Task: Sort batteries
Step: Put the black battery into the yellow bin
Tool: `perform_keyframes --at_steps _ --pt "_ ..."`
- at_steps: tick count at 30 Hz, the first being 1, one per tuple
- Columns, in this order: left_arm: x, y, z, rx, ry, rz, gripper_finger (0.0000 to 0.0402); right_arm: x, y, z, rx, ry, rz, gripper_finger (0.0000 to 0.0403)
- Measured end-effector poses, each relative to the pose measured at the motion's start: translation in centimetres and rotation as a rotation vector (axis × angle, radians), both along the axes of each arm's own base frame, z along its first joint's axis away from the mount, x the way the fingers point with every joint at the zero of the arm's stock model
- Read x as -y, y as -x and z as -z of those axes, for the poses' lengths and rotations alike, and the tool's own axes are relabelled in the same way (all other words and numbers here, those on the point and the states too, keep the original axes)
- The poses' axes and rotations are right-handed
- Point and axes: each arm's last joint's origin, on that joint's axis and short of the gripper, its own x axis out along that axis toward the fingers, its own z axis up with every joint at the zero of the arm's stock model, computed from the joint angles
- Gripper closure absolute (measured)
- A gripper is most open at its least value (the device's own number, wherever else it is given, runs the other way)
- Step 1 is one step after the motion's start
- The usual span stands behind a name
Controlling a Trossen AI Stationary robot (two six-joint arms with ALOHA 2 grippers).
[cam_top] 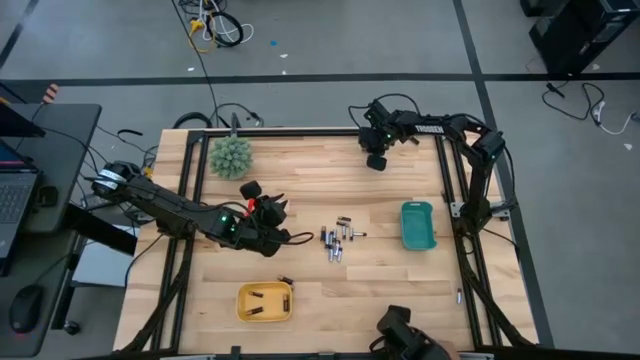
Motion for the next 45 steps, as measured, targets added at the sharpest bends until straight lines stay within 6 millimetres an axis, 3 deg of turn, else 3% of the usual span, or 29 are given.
perform_keyframes --at_steps 9,15,20,25,29,34,45 --pt "0.4 -0.7 -0.1 0.015 0.166 0.125 0.0316 -2.4 -1.2 -4.2 0.169 -0.053 -0.106 0.0378" --pt "-0.4 -1.5 -0.4 0.022 0.171 0.167 0.0316 -5.7 -3.3 -6.6 0.293 -0.081 -0.231 0.0378" --pt "-1.4 -2.7 -0.7 0.075 0.181 0.323 0.0316 -9.7 -6.0 -8.1 0.381 -0.061 -0.377 0.0378" --pt "-3.0 -2.9 0.9 0.118 0.197 0.456 0.0316 -13.4 -8.6 -8.7 0.456 -0.004 -0.503 0.0378" --pt "-4.6 -2.1 3.0 0.133 0.252 0.362 0.0316 -15.7 -9.6 -8.9 0.471 0.000 -0.555 0.0378" --pt "-5.7 -1.1 4.7 0.210 0.317 0.254 0.0316 -16.8 -10.3 -9.2 0.518 -0.002 -0.551 0.0378" --pt "-6.0 -1.4 3.8 0.351 0.225 0.312 0.0316 -19.3 -11.5 -9.9 0.580 0.034 -0.534 0.0378"
